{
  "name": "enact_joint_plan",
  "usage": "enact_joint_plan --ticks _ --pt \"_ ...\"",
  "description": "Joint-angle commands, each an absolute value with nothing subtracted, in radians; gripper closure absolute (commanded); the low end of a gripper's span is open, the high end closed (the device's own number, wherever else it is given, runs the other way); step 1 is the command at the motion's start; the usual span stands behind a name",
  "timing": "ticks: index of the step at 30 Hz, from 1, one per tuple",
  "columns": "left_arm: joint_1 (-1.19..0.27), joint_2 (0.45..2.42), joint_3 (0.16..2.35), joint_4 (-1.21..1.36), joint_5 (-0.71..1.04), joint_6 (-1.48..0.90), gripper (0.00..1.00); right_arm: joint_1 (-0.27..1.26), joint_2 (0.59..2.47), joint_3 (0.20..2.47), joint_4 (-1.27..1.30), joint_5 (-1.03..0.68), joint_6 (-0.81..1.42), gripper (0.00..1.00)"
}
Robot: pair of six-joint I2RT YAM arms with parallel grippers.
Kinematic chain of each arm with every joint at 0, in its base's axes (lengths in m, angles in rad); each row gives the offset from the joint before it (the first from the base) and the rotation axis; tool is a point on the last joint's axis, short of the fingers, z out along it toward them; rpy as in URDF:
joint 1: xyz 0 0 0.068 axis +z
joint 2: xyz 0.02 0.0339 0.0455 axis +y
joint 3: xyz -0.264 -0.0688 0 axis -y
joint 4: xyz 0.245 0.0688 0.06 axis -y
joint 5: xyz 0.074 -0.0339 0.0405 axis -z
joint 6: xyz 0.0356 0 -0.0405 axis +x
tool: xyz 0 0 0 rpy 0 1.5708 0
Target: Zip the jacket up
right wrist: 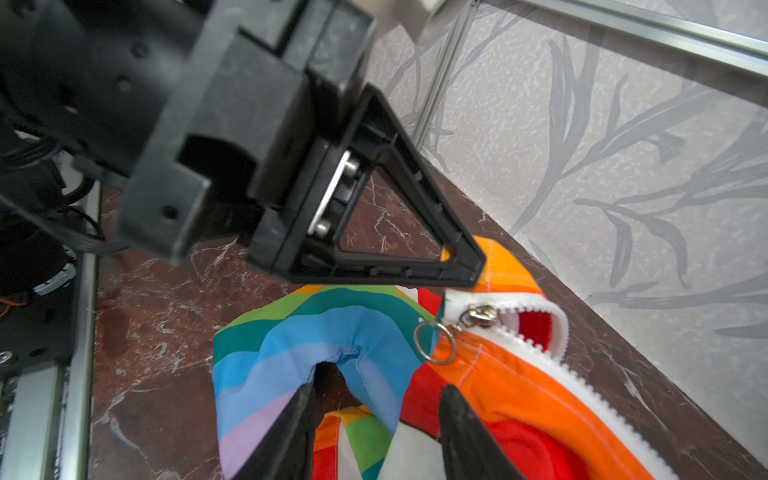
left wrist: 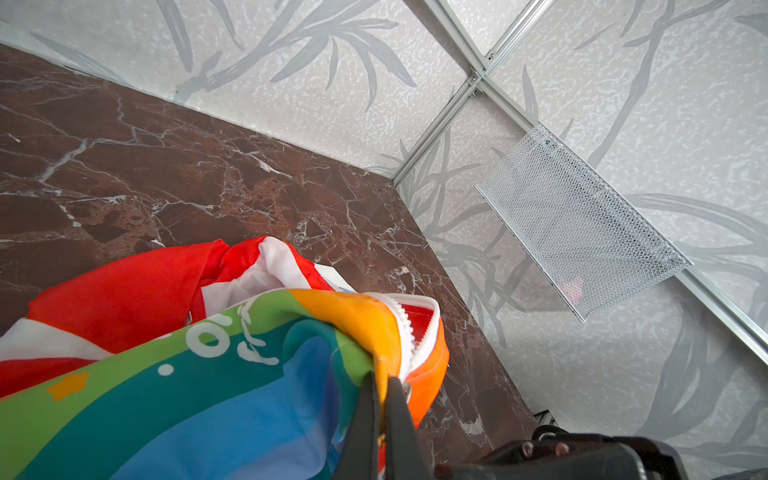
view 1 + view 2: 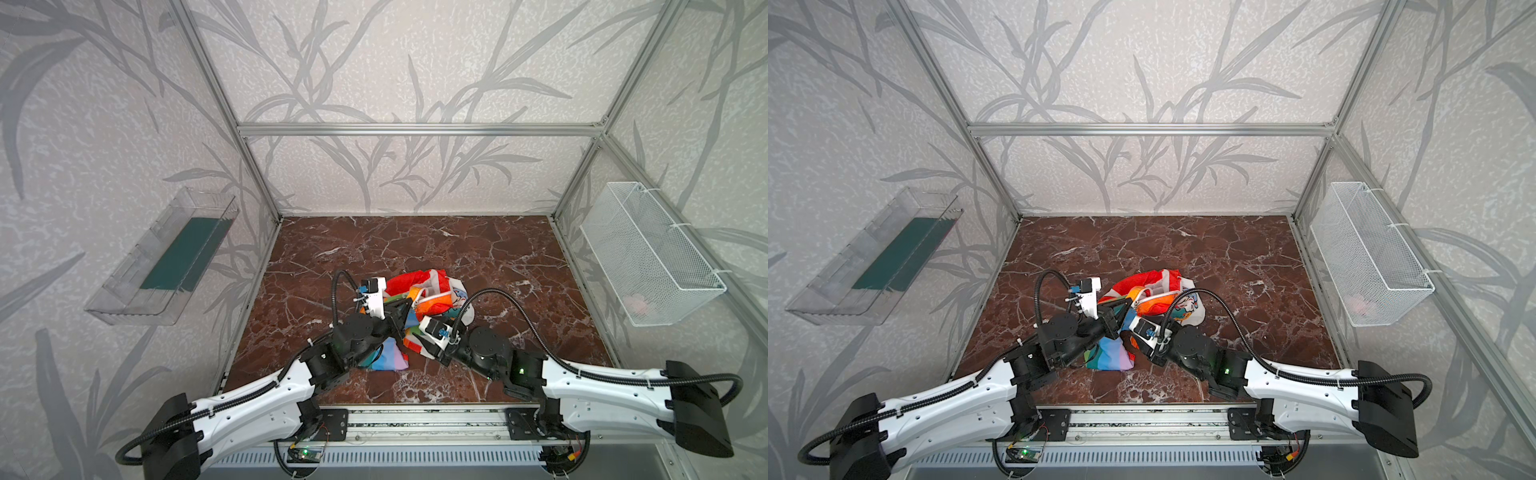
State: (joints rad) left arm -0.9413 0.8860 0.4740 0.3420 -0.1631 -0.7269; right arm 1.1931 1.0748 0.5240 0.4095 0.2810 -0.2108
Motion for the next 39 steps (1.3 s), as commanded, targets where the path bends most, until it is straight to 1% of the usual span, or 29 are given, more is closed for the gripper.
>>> enact_joint_plan --ticks 1,6,18,23,28,32,36,39 --pt "-0.94 0.856 0.508 0.317 -0.173 -0.744 1.0 1.207 1.103 0.555 0.531 0.376 -0.203 0.51" --pt "-0.94 0.851 0.509 0.316 -0.166 -0.747 1.0 1.207 1.14 0.563 0.563 0.411 -0.183 0.54" --pt "-0.942 0.845 0.517 0.319 -0.15 -0.749 1.0 1.212 1.241 0.576 0.665 0.448 -0.147 0.55" --pt "-0.945 0.84 0.52 0.314 -0.147 -0.75 1.0 1.213 1.278 0.58 0.726 0.512 -0.14 0.55" --pt "-0.949 0.836 0.526 0.312 -0.144 -0.754 1.0 1.216 1.322 0.597 0.777 0.532 -0.14 0.56" --pt "-0.953 0.827 0.523 0.302 -0.149 -0.752 1.0 1.217 1.331 0.602 0.798 0.539 -0.146 0.59" --pt "-0.952 0.815 0.523 0.285 -0.156 -0.738 1.0 1.218 1.314 0.613 0.781 0.537 -0.159 0.68" --pt "-0.953 0.807 0.519 0.276 -0.161 -0.73 1.0 1.217 1.294 0.614 0.753 0.532 -0.159 0.79"
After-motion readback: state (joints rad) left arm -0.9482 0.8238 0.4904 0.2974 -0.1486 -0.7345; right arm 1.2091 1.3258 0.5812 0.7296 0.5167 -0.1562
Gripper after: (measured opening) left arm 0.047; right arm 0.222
